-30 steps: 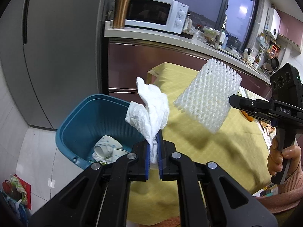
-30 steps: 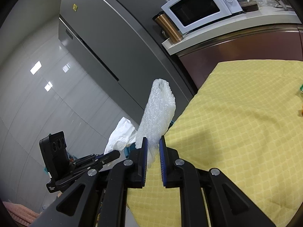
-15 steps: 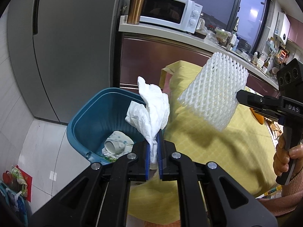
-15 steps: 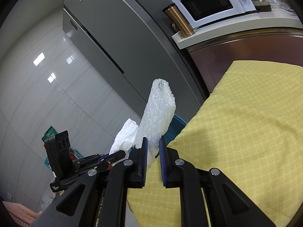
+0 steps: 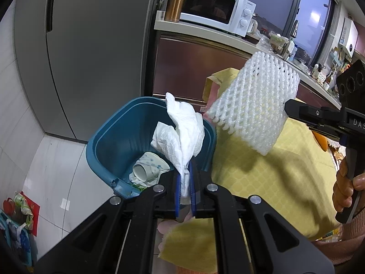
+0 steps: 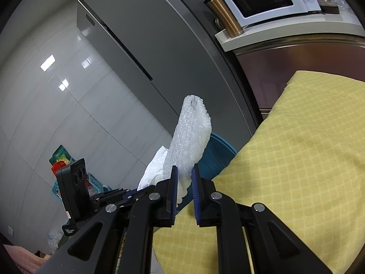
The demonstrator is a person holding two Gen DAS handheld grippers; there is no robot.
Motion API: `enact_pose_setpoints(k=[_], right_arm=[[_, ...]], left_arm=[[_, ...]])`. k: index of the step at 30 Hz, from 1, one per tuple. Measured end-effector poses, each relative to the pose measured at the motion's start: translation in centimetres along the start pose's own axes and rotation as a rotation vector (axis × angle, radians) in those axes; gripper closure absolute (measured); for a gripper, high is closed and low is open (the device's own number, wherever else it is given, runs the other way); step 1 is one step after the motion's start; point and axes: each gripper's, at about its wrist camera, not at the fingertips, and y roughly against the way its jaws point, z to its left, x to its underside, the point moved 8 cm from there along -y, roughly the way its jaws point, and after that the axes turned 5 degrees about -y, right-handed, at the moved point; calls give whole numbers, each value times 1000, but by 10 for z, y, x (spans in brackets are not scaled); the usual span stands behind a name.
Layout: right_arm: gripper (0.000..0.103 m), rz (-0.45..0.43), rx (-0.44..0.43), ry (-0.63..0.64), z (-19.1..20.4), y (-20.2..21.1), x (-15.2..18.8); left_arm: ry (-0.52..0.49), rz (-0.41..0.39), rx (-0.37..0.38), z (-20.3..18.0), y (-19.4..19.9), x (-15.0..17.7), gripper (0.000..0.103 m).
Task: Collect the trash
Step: 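Carry the tissue and foam sleeve with both tools over the blue bin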
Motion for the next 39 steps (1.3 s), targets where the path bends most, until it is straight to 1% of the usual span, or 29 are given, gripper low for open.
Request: enact_pose_setpoints(k=[8, 20, 27, 39], right_arm=[[92, 34, 5, 13, 2, -21, -1], [92, 84, 43, 39, 1, -51, -2], [92, 135, 82, 41, -5, -73, 3], [92, 225, 131, 51, -14, -103, 16]], left_arm=[[12, 17, -18, 4, -7, 4, 96], [42, 52, -51, 21, -24, 11, 96], [65, 74, -69, 32, -36, 14, 96], [120, 104, -74, 51, -60, 14, 96]])
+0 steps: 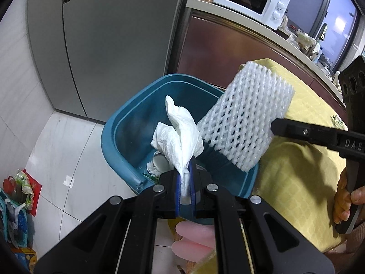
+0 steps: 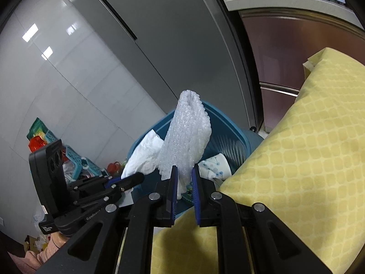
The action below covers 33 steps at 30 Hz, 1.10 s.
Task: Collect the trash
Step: 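Carry the tissue and foam sleeve with both tools over the blue bin, then open the left tool to drop the tissue while the right tool drops the foam sleeve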
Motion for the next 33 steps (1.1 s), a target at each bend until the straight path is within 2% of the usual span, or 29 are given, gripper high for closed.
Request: enact_pose_setpoints(k=[9, 15, 20, 23, 27, 29, 33], right_arm=[[90, 42, 42, 40, 7, -11, -1], [88, 49, 77, 69, 15, -13, -2], [79, 38, 74, 73, 16, -9, -2], [72, 23, 60, 59, 15, -2, 0], [68, -18, 34, 54, 11, 13, -1], [63, -52, 28, 55, 10, 27, 0], [61, -119, 22, 50, 5, 59, 4]], left_arm=[[1, 26, 3, -3, -20, -4, 94], [7, 30, 0, -3, -28, -1, 85], [19, 25, 0, -1, -28, 1, 83], [8, 7, 8, -8, -23, 0, 81], [-26, -38, 23, -17, -7, -2, 72], [-45, -64, 40, -25, 2, -4, 67], [-100, -115, 92, -52, 22, -7, 61]])
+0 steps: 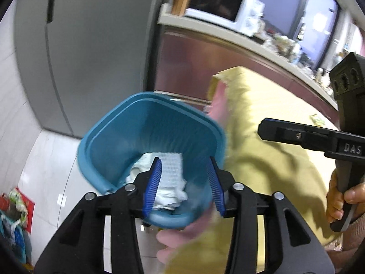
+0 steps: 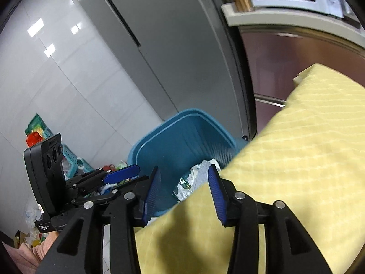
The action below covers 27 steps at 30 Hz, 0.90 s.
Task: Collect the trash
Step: 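Open the left tool to drop the tissue while the right tool drops the foam sleeve, then move both open tools back over the remaining trash on the table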
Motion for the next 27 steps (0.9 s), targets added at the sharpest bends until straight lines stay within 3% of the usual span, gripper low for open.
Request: enact_pose_setpoints(k=[12, 27], right_arm=[[59, -195, 119, -93, -62, 113, 23], [59, -414, 371, -321, -182, 246, 82]], left_arm=[[-181, -53, 216, -125, 15, -12, 56], [-379, 15, 417, -297, -11, -3, 56]])
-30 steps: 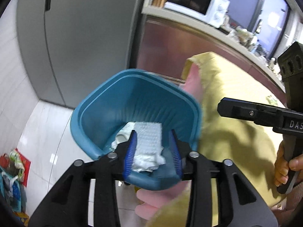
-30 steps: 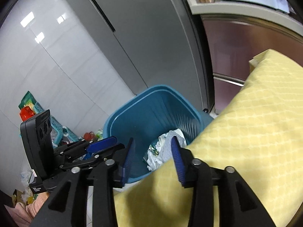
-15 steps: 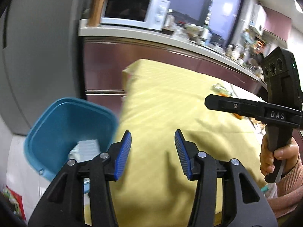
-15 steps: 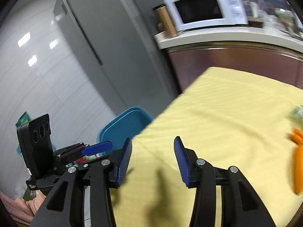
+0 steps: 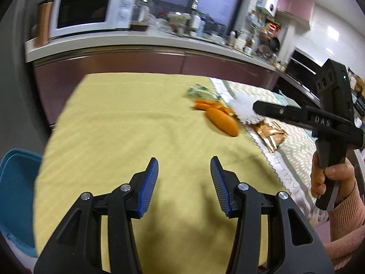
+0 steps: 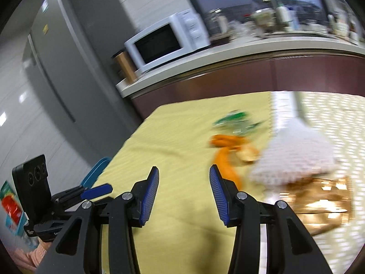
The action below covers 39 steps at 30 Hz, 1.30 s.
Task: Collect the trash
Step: 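Move both open tools back over the remaining trash on the table, then grasp an orange peel with the left tool while the right tool grasps another foam sleeve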
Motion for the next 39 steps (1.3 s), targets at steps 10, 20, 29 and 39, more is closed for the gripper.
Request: enact_pose_setpoints(k=[10, 20, 29, 39], right_arm=[[54, -113, 147, -109, -89, 31, -22], [46, -69, 195, -143, -126, 12, -25], [46, -34, 171, -108, -119, -3, -25], [82, -21, 150, -98, -119, -2, -21]], left_arm=[[-34, 63, 69, -44, -56, -23, 56], [-22, 132, 66, -54, -106, -43, 54], [-4, 184, 54, -57, -137, -57, 50], [19, 205, 65, -60, -152, -59, 55]])
